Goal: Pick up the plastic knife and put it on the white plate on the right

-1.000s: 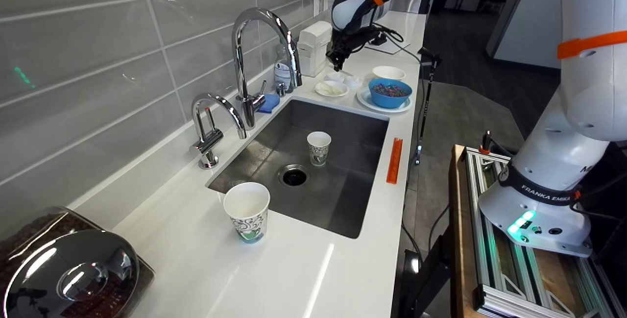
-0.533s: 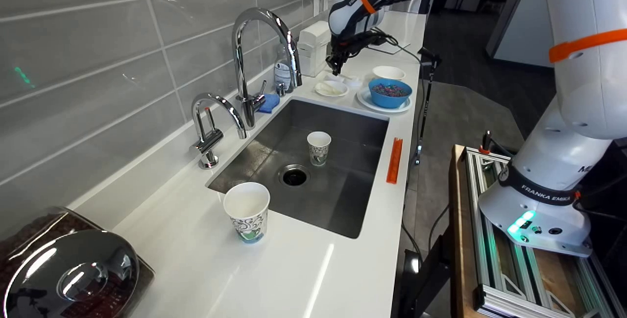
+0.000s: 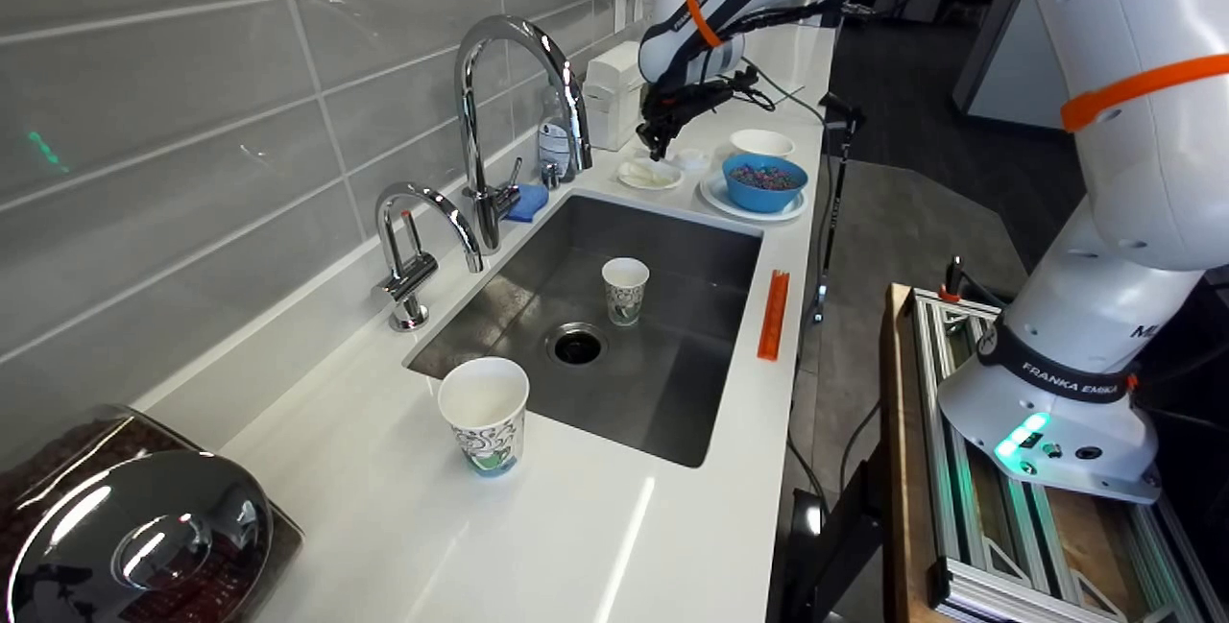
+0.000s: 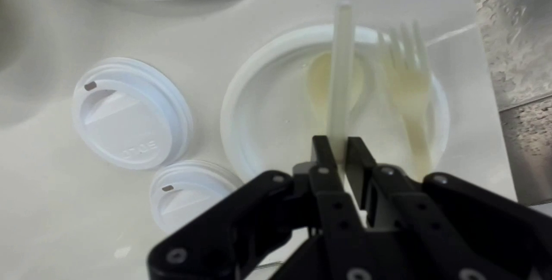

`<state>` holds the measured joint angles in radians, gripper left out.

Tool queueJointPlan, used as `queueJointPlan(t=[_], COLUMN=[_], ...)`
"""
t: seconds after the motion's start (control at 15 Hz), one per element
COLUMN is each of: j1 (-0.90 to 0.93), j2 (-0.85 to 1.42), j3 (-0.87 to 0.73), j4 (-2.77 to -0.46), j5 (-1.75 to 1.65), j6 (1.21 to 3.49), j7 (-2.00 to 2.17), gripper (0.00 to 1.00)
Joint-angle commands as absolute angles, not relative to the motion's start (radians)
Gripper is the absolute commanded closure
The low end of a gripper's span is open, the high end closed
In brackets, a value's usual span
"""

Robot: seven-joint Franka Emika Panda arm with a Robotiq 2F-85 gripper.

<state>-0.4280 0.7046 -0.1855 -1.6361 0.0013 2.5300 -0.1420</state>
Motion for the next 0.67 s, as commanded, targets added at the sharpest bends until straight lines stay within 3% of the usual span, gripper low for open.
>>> queueJointPlan(t=[0.0, 0.6], j1=[-0.444, -0.457], j2=[0.778, 0.878], j3=[-0.193, -0.2], j4=[-1.547, -1.414], j5=[0.04, 0.061], j6=[2.504, 2.483], j7=[-0.095, -0.006], gripper=[0.96, 0.96])
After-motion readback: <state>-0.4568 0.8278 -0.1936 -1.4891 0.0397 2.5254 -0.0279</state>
